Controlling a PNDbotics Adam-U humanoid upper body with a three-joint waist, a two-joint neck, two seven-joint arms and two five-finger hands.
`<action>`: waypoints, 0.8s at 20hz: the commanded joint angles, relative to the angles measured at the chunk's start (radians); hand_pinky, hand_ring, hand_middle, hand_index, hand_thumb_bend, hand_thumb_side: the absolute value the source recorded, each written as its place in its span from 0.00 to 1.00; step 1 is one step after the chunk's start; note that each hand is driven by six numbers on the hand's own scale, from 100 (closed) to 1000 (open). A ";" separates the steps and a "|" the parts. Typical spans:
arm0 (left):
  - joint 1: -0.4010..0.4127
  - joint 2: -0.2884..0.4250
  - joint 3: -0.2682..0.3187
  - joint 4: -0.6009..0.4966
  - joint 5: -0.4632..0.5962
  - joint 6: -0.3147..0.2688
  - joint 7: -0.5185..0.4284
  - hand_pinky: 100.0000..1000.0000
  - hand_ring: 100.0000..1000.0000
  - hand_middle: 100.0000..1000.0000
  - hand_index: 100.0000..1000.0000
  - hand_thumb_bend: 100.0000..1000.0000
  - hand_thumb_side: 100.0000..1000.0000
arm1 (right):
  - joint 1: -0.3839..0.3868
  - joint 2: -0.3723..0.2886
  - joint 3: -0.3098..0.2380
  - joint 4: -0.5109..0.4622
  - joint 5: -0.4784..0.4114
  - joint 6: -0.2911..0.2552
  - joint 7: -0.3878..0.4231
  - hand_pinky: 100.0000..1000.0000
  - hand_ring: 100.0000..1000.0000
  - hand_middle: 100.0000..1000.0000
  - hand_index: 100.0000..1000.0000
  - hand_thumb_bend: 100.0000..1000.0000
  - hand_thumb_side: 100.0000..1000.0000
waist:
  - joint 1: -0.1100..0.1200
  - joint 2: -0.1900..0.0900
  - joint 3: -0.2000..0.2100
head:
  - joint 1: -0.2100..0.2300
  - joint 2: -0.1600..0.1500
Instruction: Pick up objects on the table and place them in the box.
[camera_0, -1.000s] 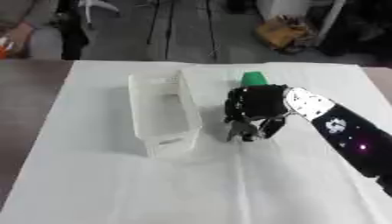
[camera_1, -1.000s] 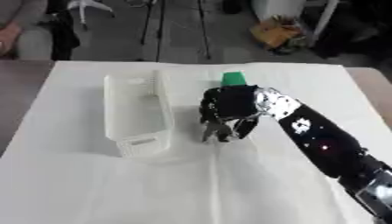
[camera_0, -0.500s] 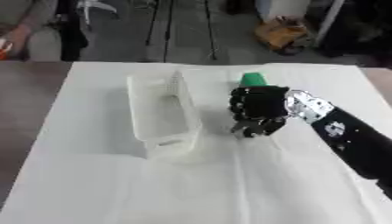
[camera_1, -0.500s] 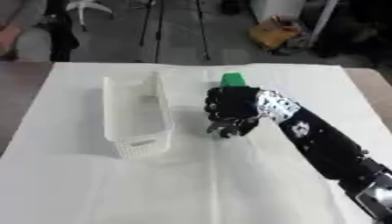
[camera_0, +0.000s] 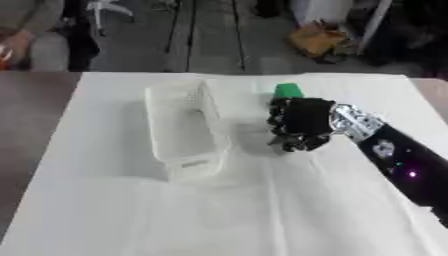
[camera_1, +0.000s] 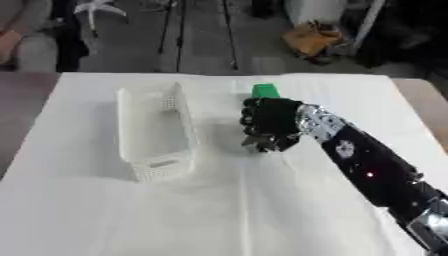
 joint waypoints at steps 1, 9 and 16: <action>-0.014 0.017 0.006 -0.017 0.004 0.000 0.001 0.49 0.93 0.98 0.93 0.41 1.00 | -0.021 -0.043 -0.026 -0.040 0.010 -0.189 -0.243 0.73 0.60 0.40 0.46 0.38 0.26 | 0.006 -0.014 -0.002 | 0.004 -0.007; -0.012 0.017 0.007 -0.016 0.005 0.000 0.001 0.49 0.93 0.98 0.93 0.41 1.00 | -0.030 -0.045 -0.059 -0.105 -0.038 -0.189 -0.364 0.56 0.40 0.29 0.46 0.37 0.14 | 0.008 -0.018 -0.007 | 0.007 -0.008; -0.012 0.018 0.007 -0.017 0.005 0.000 0.002 0.49 0.93 0.98 0.93 0.41 1.00 | -0.053 -0.038 -0.072 -0.147 -0.097 -0.189 -0.400 0.49 0.28 0.29 0.46 0.36 0.10 | 0.011 -0.023 -0.008 | 0.006 -0.008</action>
